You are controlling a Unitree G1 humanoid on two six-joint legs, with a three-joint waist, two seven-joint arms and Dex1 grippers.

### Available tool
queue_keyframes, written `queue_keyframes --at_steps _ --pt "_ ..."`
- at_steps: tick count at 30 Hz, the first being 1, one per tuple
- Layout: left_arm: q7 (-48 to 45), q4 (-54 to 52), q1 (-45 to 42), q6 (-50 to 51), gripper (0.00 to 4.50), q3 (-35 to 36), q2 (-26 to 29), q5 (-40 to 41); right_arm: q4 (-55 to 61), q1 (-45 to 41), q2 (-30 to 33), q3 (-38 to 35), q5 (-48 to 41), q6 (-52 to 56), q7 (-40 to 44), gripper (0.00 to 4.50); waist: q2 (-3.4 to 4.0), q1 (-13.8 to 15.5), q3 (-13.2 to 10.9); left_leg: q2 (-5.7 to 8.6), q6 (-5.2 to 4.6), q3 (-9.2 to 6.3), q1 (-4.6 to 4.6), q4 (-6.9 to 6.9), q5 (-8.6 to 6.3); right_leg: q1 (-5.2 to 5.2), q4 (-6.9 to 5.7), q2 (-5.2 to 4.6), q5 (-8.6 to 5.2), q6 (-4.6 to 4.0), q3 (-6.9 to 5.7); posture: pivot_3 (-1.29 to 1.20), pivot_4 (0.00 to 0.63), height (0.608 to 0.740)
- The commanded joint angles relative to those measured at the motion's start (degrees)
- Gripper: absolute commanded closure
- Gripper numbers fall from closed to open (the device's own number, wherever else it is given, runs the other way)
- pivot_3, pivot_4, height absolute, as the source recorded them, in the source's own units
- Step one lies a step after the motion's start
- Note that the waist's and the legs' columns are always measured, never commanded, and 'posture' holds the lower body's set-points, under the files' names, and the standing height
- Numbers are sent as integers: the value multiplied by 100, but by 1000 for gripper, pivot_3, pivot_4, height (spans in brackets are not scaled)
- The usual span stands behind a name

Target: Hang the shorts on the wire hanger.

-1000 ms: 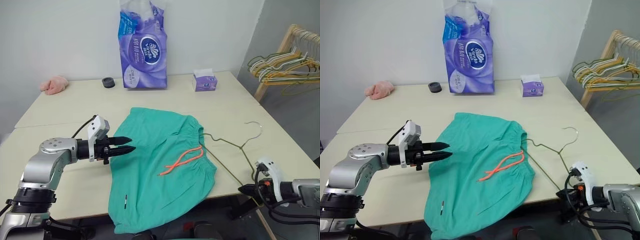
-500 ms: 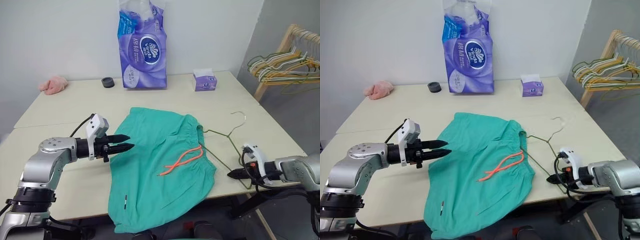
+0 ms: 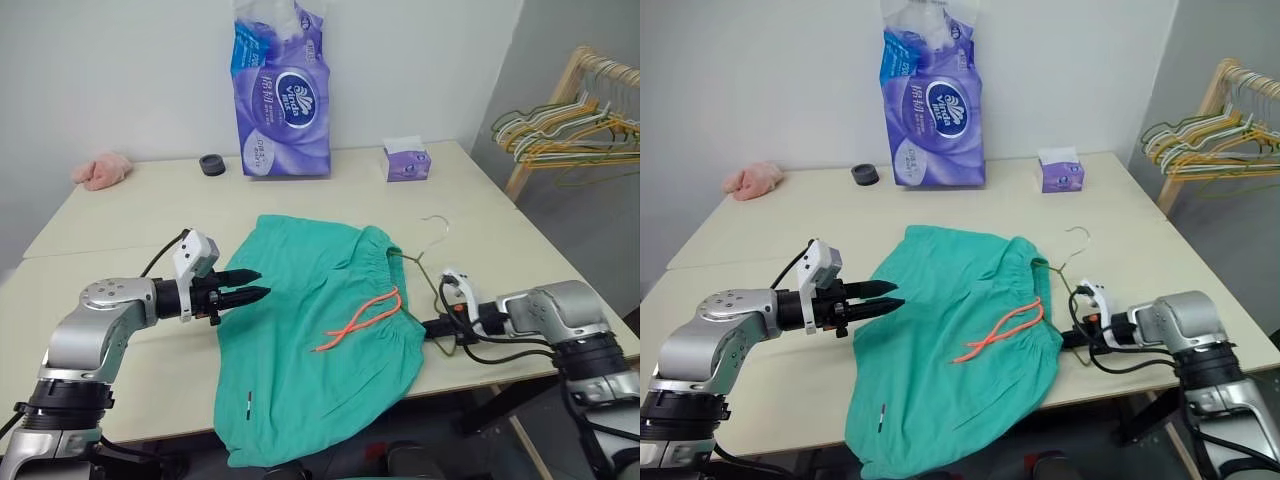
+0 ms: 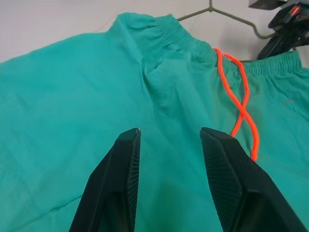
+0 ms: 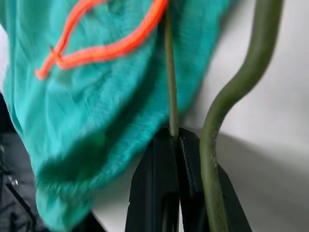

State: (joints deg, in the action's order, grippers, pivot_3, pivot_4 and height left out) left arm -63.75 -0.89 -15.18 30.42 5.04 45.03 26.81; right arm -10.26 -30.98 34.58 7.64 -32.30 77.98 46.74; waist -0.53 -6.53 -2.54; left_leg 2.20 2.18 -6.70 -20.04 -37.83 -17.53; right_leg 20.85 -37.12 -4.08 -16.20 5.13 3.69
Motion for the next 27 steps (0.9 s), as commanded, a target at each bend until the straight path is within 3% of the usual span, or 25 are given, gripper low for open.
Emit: queue_keyframes --at_steps 1,6,10,15,17,21,27 --pt "78 -127 -41 -117 2452 177 1 52 28 -208 -49 -397 9 -172 -176 4500 -3 21 2 1 0 -2 -7 -3 0 20 -1 -2 0 -1 -1 -116 0 740" --pt "605 272 -320 -49 2452 322 -189 -23 815 -44 28 -330 60 -690 -168 4500 -1 20 3 6 1 -2 -51 -13 1 51 -17 -7 3 0 3 -123 0 740" --pt "830 609 -730 -248 1585 442 -304 -52 1601 194 103 112 436 -1392 -250 4500 -6 -6 6 6 2 -9 -72 -14 2 72 -46 -5 3 -1 -1 -127 0 740" --pt "581 713 -1142 -472 48 380 -160 -58 2089 393 421 938 1300 -2531 -180 4500 -7 -16 7 8 4 0 -80 -17 3 89 -54 -7 2 -1 6 -130 0 740" --pt "488 715 -1215 -524 19 348 -119 -76 2086 411 483 1055 1462 -2779 -119 4500 -7 -25 6 8 5 3 -79 -16 3 89 -54 -7 2 -1 7 -129 0 740" --pt "-728 258 -1441 -596 19 -263 461 -129 2111 232 751 1657 2364 -3907 38 4500 -6 -46 5 7 5 5 -80 -15 4 93 -56 -5 1 -2 7 -125 0 740" --pt "-1024 659 -1747 -1264 19 -776 394 -686 2166 127 702 1803 2839 -4583 232 4500 -5 -51 6 6 4 8 -77 -15 4 88 -55 -2 1 -3 7 -127 0 740"
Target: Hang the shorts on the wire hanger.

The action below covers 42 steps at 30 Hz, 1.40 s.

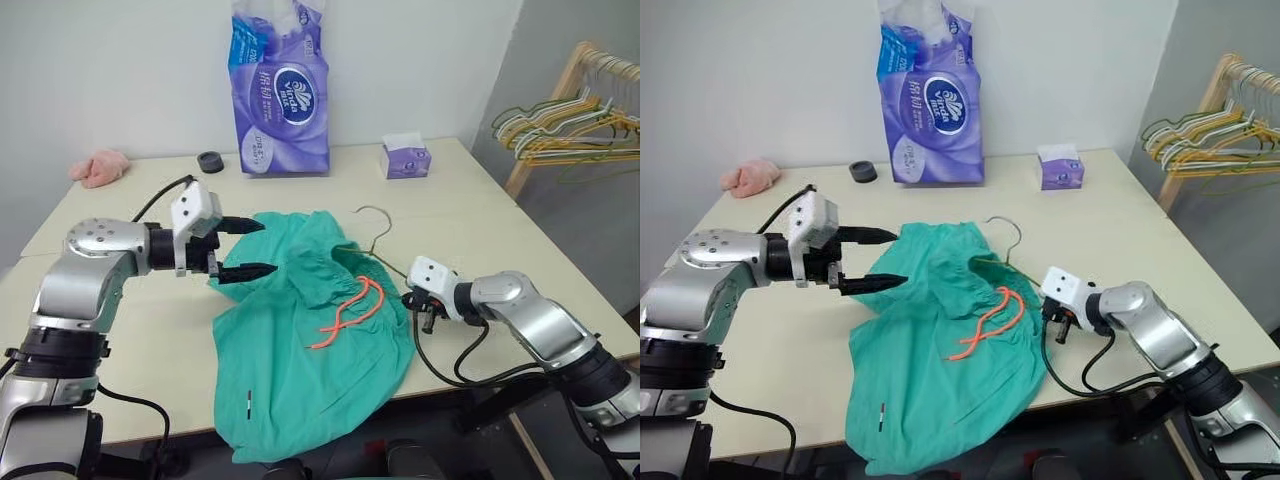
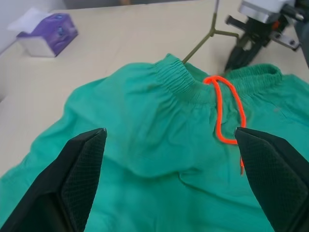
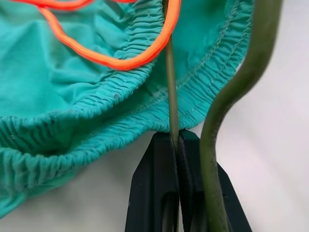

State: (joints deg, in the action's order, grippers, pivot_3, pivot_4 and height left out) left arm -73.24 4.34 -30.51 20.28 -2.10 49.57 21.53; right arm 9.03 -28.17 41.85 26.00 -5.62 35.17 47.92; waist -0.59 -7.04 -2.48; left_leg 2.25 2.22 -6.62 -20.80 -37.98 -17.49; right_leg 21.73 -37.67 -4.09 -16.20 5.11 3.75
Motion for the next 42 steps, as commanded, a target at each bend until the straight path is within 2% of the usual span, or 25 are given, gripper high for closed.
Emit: queue_keyframes --at_steps 1,10,17,20,31,33,39,40,42 --pt "-170 200 -269 -362 19 -158 -64 -240 288 -164 -47 -27 214 -345 137 4500 -1 1 0 0 0 0 0 -1 0 0 0 0 0 0 1 -129 0 740" --pt "-622 429 -306 -883 19 -689 -306 -645 528 -169 -137 -14 687 -749 318 4500 -2 -22 0 1 -1 -2 -2 -4 0 0 -1 0 0 0 0 -143 0 740" --pt "-632 424 -257 -830 19 -785 -552 -710 536 -172 -216 -60 934 -970 430 4500 -2 -96 1 1 -1 -3 -2 -4 0 0 -5 0 0 0 0 -146 0 740" --pt "-671 440 -254 -674 605 -760 -596 -664 535 -188 -247 -79 997 -1029 475 4500 -3 -101 1 0 -1 -4 -2 -4 0 0 -6 0 0 0 0 -146 0 740" --pt "-539 320 -57 -705 3991 -798 -663 -816 657 -238 -427 -149 1053 -1017 603 4500 -3 -104 1 1 -1 -6 -2 -5 0 0 -9 0 0 -1 0 -139 0 740" --pt "-497 317 -44 -708 4453 -785 -695 -836 667 -258 -470 -164 1050 -1036 616 4500 -3 -100 1 1 -1 -7 -2 -6 0 0 -9 0 0 -1 -1 -133 0 740" --pt "-398 313 7 -699 4453 -745 -738 -857 742 -245 -370 -136 1058 -1179 837 4500 -4 -98 2 2 0 -8 -2 -7 0 0 -10 -1 0 -1 -1 -139 0 740" --pt "-388 324 17 -706 4500 -744 -740 -867 740 -236 -339 -144 1084 -1202 845 3984 -3 -99 2 2 -1 -8 -2 -7 0 0 -10 -1 0 -1 -1 -140 0 740" --pt "-361 367 19 -719 4500 -732 -755 -887 730 -218 -169 -186 1094 -1226 990 3488 -4 -100 2 1 0 -9 -2 -7 0 1 -12 -1 0 -1 -2 -141 0 740"
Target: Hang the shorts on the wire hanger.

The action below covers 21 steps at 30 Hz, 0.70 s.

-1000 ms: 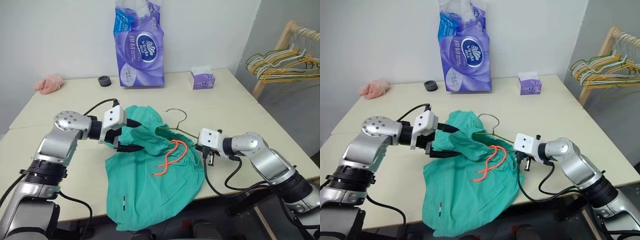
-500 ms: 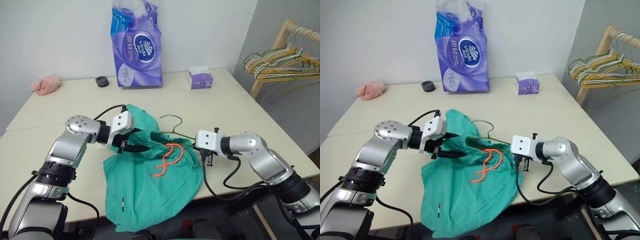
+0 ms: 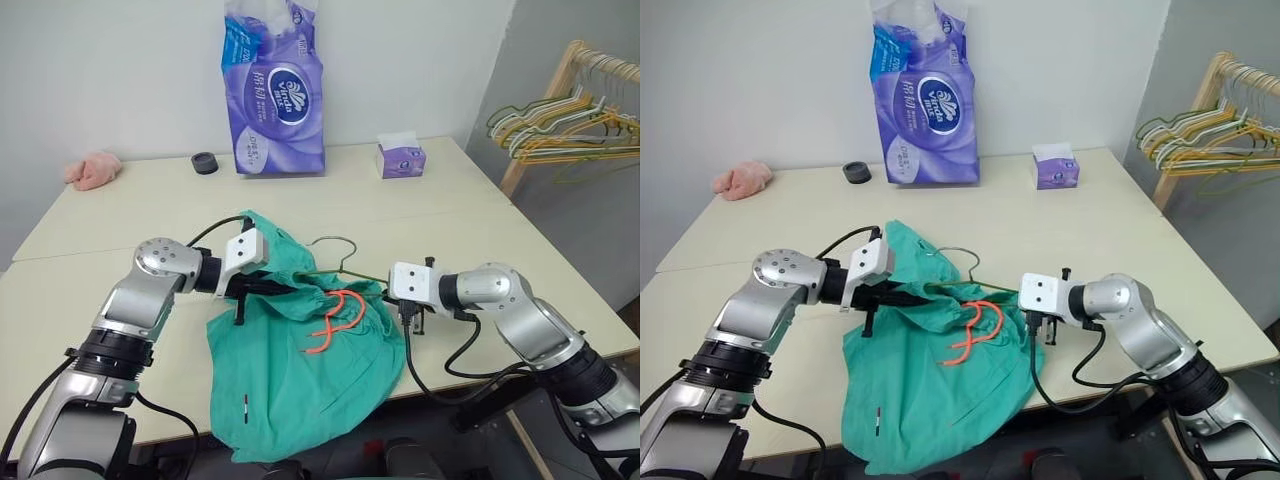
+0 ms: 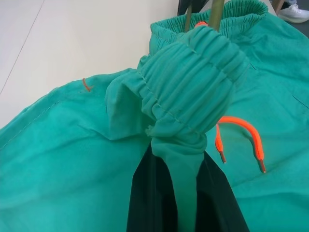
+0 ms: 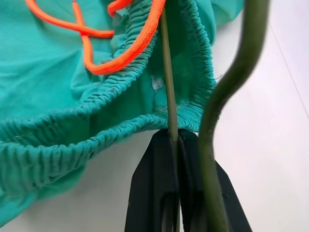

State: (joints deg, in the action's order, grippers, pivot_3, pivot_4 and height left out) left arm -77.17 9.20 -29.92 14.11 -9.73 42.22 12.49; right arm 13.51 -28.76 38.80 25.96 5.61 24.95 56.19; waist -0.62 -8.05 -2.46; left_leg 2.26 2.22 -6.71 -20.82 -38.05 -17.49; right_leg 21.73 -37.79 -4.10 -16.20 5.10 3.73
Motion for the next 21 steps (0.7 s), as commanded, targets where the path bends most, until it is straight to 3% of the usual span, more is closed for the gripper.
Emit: queue_keyframes --at_steps 1,10,15,17,21 --pt "51 -95 -44 -100 4500 43 -31 12 290 -144 235 -226 -57 -213 248 3129 0 6 0 0 0 0 0 0 0 0 1 0 0 0 0 -143 0 740" --pt "183 124 -120 -63 4500 170 -137 64 135 419 1610 -1324 -525 -322 844 188 -3 13 2 4 -2 1 0 -3 -1 -8 6 -4 0 0 -2 -157 0 740" --pt "379 301 -229 -18 4500 335 -199 155 310 1227 1534 -2273 -981 -17 435 188 -5 5 4 0 -2 0 2 -2 -1 -9 4 -3 0 0 -2 -167 0 740" --pt "507 360 -273 43 4500 472 -252 248 1002 1971 907 -2688 -1557 532 -25 188 -25 6 16 0 -2 3 1 -2 -1 -8 2 -3 0 0 1 -173 0 740" --pt "723 337 -310 356 4500 741 -420 538 1875 2655 152 -2737 -1902 1233 -639 188 -22 8 23 -5 -2 -18 -1 -3 -1 -8 -10 -9 -2 -3 -1 -176 0 740"
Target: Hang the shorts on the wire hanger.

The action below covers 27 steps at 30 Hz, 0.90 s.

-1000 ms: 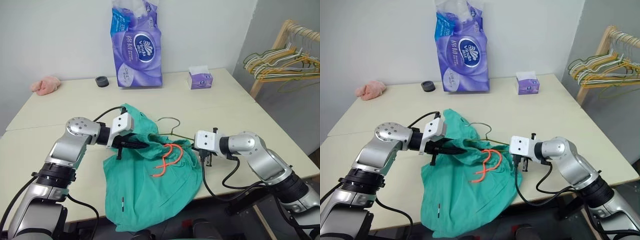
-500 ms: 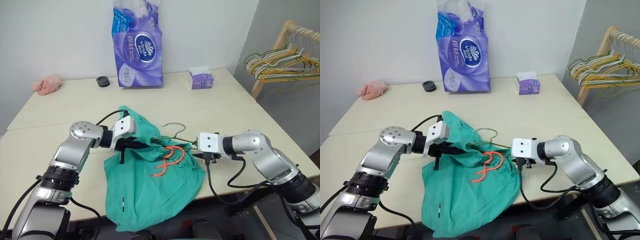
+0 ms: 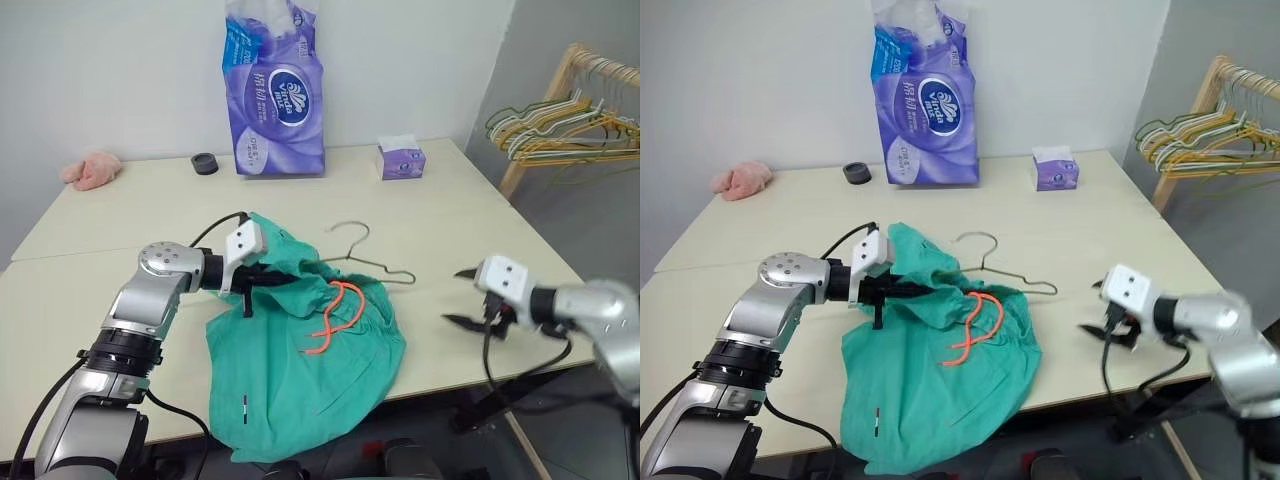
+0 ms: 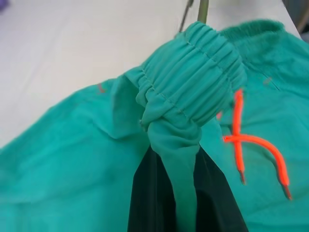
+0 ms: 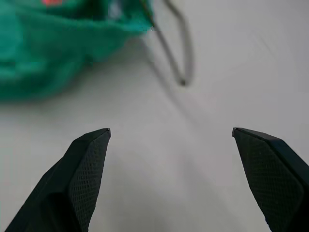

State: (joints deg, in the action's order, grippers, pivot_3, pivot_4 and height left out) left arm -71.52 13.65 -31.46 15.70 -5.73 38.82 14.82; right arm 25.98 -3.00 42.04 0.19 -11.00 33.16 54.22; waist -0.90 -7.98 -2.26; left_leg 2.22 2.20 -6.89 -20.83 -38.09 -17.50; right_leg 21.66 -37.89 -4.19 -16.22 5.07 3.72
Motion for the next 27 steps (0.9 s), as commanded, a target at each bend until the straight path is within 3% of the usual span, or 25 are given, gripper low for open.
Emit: queue_keyframes --at_steps 1,7,15,22,27 --pt "177 -133 -153 284 4500 390 -105 381 722 147 -253 -134 -242 529 -569 188 6 0 3 1 -1 3 1 -5 0 -1 -3 -8 0 0 4 -176 0 740" --pt "142 -332 -111 1351 4500 724 -78 1072 1159 165 -796 64 -518 1306 -1219 188 5 -8 4 8 -1 -7 6 -9 0 -13 0 5 -1 1 -10 -176 0 740" --pt "187 -518 -67 1504 4500 694 -4 1102 1288 -71 -1200 112 -1103 2362 -1715 188 3 -2 5 10 0 -10 6 -10 0 -16 3 4 -1 0 -11 -167 0 740" --pt "185 -626 -7 1446 4500 629 13 1035 1646 -211 -1133 -513 -2080 3333 -1711 188 3 7 5 9 0 -11 6 -10 0 -17 4 2 -1 0 -9 -167 0 740" --pt "182 -640 -28 1412 4500 592 5 1008 1800 -262 -1424 -737 -2632 3962 -2058 188 3 -3 5 9 0 -11 6 -7 0 -16 5 6 -1 0 -11 -170 0 740"
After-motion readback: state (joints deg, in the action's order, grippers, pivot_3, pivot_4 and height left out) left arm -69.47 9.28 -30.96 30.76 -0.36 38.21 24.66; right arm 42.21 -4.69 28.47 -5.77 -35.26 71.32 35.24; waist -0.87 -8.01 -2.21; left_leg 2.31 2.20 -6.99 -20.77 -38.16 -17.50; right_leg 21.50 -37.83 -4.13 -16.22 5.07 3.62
